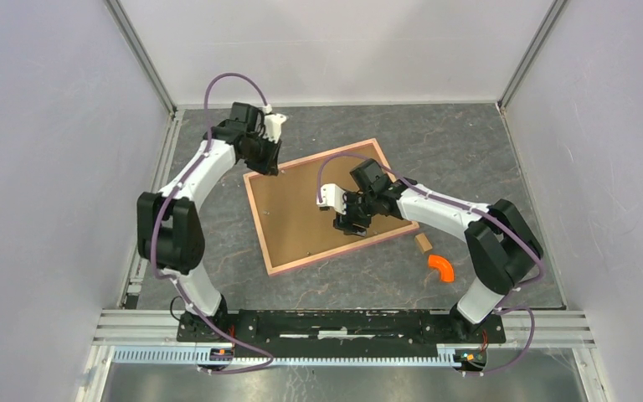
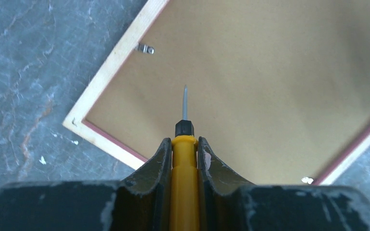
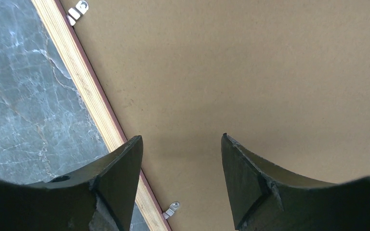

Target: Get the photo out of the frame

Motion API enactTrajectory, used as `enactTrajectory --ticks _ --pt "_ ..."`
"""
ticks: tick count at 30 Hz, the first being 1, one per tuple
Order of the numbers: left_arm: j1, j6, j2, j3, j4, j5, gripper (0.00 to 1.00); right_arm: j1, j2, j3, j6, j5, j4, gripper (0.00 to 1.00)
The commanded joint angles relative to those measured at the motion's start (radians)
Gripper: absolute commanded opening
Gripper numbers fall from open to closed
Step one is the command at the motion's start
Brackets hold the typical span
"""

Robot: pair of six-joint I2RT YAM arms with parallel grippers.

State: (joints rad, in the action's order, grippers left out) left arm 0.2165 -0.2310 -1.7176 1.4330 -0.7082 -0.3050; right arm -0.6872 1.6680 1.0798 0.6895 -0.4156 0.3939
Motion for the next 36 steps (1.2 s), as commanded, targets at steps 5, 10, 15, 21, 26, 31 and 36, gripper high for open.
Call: enactTrajectory --ticks 5,10,15,21,26,31,36 --pt "0.067 -0.079 -0.124 0.127 0.058 0.176 0.02 -0.003 0.026 -0.029 0.031 0.038 -0.024 0.66" --pt "0.077 -0.086 -0.183 0.175 0.05 0.2 0.02 -0.007 0.041 -0.024 0.042 0.019 0.0 0.65" --pt "0.08 -0.085 -0.228 0.213 0.047 0.205 0.02 -0.008 0.049 -0.021 0.052 0.008 0.015 0.66" --pt "0.081 -0.098 -0.273 0.243 0.041 0.23 0.02 -0.014 0.062 -0.02 0.062 0.023 0.026 0.65" --pt "0.082 -0.118 -0.295 0.246 0.042 0.258 0.02 -0.016 0.073 -0.012 0.064 0.026 0.033 0.64" --pt "0.081 -0.134 -0.292 0.229 0.04 0.287 0.02 -0.016 0.081 -0.01 0.071 0.036 0.037 0.63" --pt "0.083 -0.157 -0.278 0.21 0.024 0.302 0.02 -0.016 0.084 -0.006 0.07 0.036 0.037 0.62"
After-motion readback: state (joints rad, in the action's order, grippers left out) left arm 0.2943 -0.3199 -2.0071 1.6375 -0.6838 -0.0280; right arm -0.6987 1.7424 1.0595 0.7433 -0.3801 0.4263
